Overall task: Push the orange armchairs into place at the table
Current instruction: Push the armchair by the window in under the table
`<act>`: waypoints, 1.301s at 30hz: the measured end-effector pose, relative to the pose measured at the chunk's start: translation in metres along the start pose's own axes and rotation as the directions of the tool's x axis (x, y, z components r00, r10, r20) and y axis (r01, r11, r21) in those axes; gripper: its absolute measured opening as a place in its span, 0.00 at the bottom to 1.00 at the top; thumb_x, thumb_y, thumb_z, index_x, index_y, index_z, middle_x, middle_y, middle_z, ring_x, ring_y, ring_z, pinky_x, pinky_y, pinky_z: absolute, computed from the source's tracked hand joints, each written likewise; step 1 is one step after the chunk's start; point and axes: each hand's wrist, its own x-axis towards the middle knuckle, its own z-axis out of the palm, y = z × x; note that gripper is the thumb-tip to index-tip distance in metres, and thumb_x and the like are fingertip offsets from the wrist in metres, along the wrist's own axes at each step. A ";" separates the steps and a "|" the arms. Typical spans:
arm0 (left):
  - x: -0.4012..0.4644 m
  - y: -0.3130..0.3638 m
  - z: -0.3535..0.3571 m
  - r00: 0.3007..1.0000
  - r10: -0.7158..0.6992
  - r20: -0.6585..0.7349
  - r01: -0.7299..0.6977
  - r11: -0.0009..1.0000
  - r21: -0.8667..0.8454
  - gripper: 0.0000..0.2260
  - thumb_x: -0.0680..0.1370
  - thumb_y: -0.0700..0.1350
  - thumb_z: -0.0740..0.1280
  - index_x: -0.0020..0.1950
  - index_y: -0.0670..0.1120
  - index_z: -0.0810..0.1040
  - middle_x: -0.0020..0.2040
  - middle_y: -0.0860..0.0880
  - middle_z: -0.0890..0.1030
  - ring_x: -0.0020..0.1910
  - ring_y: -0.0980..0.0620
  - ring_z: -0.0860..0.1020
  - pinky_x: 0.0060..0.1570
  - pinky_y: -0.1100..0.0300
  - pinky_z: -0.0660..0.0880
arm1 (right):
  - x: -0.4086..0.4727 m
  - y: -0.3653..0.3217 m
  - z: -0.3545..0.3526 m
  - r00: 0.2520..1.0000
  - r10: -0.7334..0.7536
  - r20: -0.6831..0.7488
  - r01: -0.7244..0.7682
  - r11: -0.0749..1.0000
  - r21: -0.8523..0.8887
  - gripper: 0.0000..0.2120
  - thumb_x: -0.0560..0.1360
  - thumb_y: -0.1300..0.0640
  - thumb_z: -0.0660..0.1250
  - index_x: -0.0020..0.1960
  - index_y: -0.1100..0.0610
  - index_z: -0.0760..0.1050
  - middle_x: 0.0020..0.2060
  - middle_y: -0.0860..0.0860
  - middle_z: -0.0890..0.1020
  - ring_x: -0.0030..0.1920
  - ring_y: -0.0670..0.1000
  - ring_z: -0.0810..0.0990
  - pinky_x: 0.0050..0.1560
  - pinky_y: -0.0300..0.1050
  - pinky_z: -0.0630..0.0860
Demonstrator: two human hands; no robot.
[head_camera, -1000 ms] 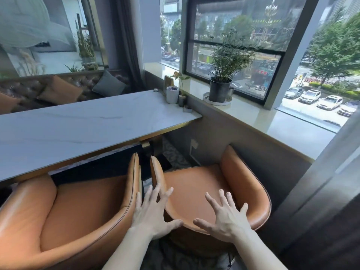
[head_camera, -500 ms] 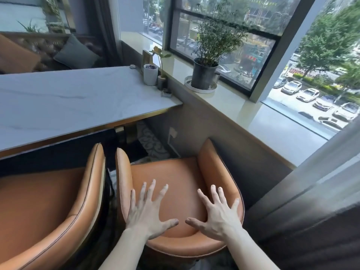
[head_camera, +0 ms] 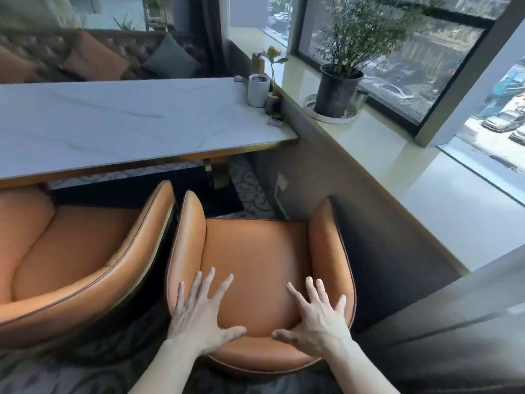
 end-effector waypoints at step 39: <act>-0.029 0.020 0.127 0.999 0.041 0.028 -0.040 0.999 -0.027 0.29 0.74 0.59 0.68 0.74 0.60 0.65 0.74 0.53 0.68 0.76 0.51 0.59 0.74 0.51 0.54 | 0.004 0.070 0.144 0.971 -0.149 -0.189 0.178 0.973 0.146 0.33 0.72 0.44 0.74 0.75 0.43 0.67 0.73 0.63 0.69 0.77 0.68 0.58 0.67 0.74 0.64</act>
